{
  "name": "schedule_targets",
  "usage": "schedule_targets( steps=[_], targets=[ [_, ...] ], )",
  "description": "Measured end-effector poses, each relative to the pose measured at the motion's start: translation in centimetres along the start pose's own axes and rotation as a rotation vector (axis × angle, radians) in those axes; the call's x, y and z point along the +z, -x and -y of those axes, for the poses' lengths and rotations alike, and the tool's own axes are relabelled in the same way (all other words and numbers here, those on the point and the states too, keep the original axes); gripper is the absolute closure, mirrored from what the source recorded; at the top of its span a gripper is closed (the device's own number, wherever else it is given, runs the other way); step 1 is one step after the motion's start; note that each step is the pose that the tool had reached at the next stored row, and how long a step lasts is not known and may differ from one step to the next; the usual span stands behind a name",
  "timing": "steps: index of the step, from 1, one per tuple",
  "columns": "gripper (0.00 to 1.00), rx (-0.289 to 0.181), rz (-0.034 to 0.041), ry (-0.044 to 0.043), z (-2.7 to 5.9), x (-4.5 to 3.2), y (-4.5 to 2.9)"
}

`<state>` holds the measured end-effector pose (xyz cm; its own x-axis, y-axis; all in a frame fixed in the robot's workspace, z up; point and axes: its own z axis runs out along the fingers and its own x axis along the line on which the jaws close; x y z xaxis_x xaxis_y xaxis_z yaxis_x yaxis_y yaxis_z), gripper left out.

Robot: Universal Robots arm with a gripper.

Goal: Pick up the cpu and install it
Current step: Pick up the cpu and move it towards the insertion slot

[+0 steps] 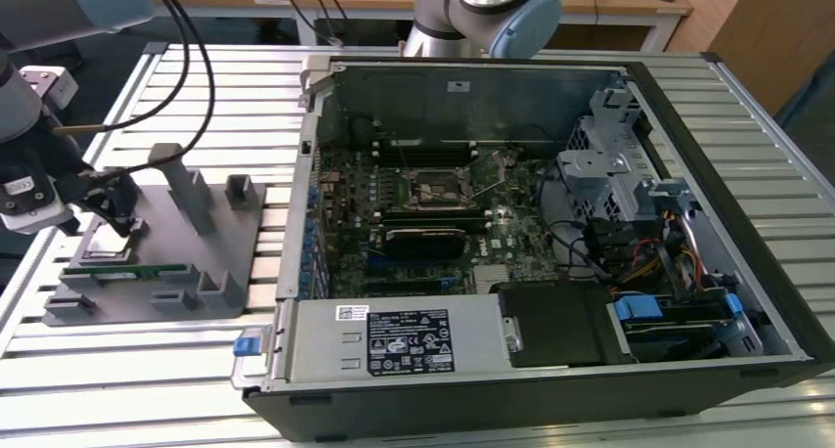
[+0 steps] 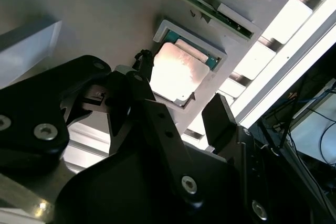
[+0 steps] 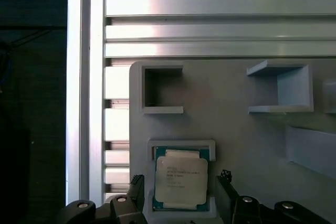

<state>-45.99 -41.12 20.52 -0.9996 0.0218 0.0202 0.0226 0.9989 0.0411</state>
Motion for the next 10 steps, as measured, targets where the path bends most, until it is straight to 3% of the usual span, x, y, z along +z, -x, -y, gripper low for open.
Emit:
schedule_targets(
  steps=[10],
  targets=[
    [0.36,0.002,0.0001,-0.0011,0.03,0.75,0.02]
  ],
)
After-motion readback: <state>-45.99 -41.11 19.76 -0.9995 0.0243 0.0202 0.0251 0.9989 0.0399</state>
